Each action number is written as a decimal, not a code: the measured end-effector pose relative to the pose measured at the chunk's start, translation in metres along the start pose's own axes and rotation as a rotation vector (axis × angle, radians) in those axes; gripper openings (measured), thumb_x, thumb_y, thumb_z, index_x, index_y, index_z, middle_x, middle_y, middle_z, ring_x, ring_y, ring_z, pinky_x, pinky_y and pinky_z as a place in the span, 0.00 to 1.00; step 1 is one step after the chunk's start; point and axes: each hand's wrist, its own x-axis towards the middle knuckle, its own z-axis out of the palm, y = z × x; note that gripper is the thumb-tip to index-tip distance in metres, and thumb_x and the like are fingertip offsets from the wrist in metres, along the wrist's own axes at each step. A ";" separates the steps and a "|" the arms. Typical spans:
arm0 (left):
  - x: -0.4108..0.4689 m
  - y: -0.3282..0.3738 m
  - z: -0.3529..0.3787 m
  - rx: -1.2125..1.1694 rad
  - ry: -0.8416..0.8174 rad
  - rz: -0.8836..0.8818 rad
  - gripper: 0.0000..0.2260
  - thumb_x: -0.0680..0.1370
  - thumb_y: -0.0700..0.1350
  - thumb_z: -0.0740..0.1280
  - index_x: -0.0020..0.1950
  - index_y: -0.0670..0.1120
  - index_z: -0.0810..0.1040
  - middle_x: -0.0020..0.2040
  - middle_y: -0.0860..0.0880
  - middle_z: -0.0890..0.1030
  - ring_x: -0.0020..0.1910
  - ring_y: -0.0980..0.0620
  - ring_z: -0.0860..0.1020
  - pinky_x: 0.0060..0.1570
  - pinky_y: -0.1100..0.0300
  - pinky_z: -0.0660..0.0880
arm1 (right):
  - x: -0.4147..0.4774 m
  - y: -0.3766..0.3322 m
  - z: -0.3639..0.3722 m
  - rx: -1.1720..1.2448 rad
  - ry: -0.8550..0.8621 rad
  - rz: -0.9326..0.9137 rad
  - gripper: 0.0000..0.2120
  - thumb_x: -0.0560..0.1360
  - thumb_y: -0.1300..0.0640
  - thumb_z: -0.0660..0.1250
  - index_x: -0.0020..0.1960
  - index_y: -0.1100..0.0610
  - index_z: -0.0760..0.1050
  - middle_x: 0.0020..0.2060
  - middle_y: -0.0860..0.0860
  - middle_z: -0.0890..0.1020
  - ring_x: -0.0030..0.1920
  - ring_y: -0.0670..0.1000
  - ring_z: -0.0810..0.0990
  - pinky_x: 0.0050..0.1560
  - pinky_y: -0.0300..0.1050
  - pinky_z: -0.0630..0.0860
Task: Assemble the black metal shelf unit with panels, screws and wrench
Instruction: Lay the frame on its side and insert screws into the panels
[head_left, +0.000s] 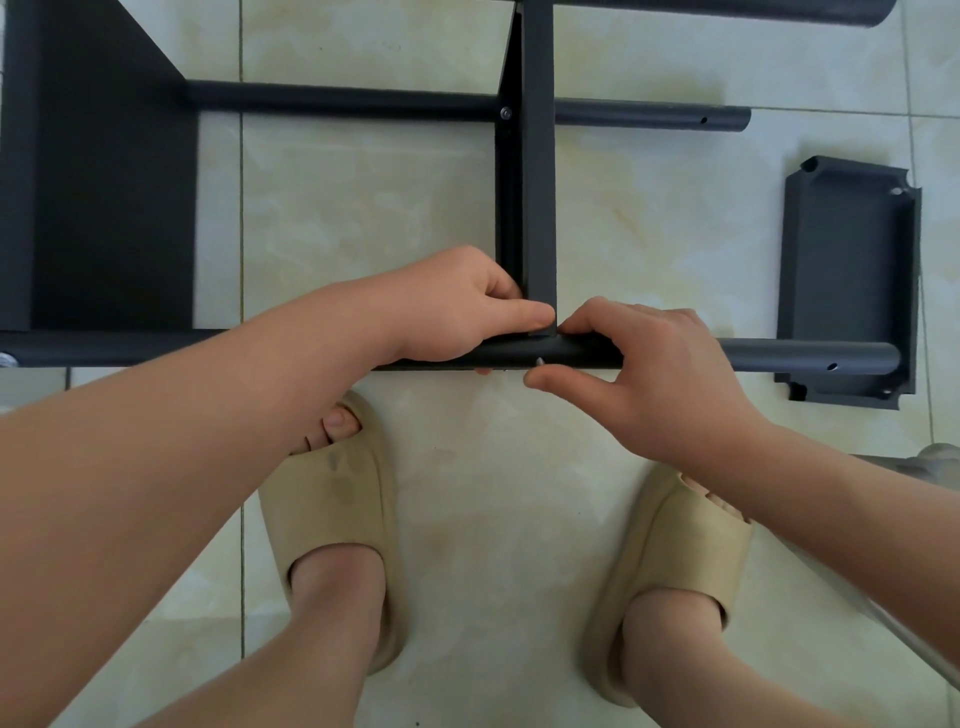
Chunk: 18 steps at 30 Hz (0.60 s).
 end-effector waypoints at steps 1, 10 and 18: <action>0.000 0.000 0.000 0.005 0.000 0.001 0.19 0.79 0.59 0.65 0.35 0.48 0.81 0.33 0.49 0.83 0.32 0.55 0.77 0.40 0.57 0.72 | 0.000 0.000 0.000 0.007 0.000 0.006 0.25 0.69 0.28 0.61 0.47 0.50 0.77 0.31 0.37 0.72 0.32 0.41 0.71 0.46 0.48 0.66; -0.002 -0.001 0.001 0.000 0.029 0.027 0.19 0.79 0.59 0.66 0.35 0.48 0.80 0.32 0.49 0.83 0.29 0.57 0.75 0.35 0.61 0.68 | 0.001 0.000 0.000 0.025 -0.007 0.041 0.25 0.68 0.27 0.62 0.47 0.49 0.77 0.30 0.37 0.73 0.32 0.38 0.72 0.49 0.47 0.67; -0.004 -0.005 0.008 -0.040 0.054 0.062 0.19 0.80 0.56 0.67 0.38 0.42 0.82 0.33 0.45 0.83 0.30 0.54 0.75 0.36 0.58 0.71 | -0.006 -0.002 0.001 -0.023 -0.010 0.016 0.23 0.70 0.29 0.62 0.47 0.48 0.75 0.31 0.37 0.72 0.35 0.43 0.71 0.53 0.45 0.62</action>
